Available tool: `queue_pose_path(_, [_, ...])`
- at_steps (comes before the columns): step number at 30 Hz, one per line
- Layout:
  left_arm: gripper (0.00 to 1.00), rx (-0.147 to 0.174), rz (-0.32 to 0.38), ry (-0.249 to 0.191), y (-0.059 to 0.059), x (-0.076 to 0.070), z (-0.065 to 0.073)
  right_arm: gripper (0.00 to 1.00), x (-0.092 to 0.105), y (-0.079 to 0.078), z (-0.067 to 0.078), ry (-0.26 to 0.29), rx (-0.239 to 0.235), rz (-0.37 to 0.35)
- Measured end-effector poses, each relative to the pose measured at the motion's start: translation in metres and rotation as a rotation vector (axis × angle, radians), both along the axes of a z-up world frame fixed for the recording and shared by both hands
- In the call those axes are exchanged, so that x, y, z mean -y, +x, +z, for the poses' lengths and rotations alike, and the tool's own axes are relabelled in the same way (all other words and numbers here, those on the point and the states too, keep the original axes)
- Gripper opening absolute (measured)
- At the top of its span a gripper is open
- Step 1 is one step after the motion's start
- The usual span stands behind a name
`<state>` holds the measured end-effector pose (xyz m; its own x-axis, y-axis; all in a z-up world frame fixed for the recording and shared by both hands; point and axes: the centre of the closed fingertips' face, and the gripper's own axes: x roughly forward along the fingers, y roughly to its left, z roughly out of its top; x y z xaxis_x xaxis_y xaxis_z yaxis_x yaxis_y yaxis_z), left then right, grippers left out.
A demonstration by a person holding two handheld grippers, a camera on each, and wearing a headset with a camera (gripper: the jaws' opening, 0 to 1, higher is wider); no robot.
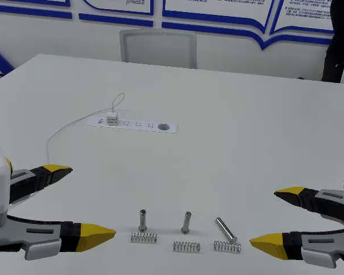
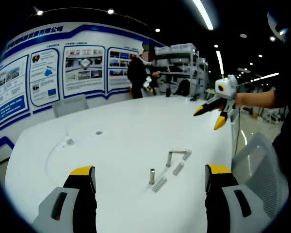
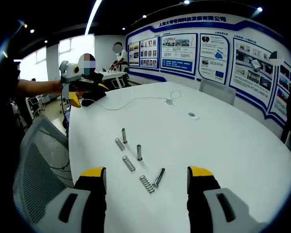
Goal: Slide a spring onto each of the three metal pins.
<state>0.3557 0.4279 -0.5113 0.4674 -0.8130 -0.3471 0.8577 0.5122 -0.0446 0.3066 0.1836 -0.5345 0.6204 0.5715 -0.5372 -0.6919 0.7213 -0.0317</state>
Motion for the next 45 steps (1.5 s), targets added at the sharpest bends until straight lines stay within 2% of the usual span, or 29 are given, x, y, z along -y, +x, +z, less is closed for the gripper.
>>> queue_pose_path(17, [0.97,-0.011,-0.009,0.022,-0.007,-0.004,-0.002,0.68,-0.002,-0.005,-0.002,-0.012,-0.006,0.011])
queue_pose_path(22, [0.99,-0.022,-0.022,-0.010,-0.011,0.000,0.002,0.68,0.001,-0.005,-0.001,-0.009,-0.006,0.004])
queue_pose_path(27, [0.98,-0.032,-0.023,0.014,-0.013,0.000,-0.005,0.69,0.001,-0.005,-0.002,-0.007,-0.004,-0.010])
queue_pose_path(37, [0.98,-0.046,-0.010,0.007,-0.013,-0.003,-0.010,0.69,0.001,-0.006,-0.006,0.000,-0.012,-0.027])
queue_pose_path(45, [0.98,-0.059,-0.009,0.001,-0.014,-0.003,-0.016,0.69,0.002,0.000,-0.009,0.003,-0.017,-0.050])
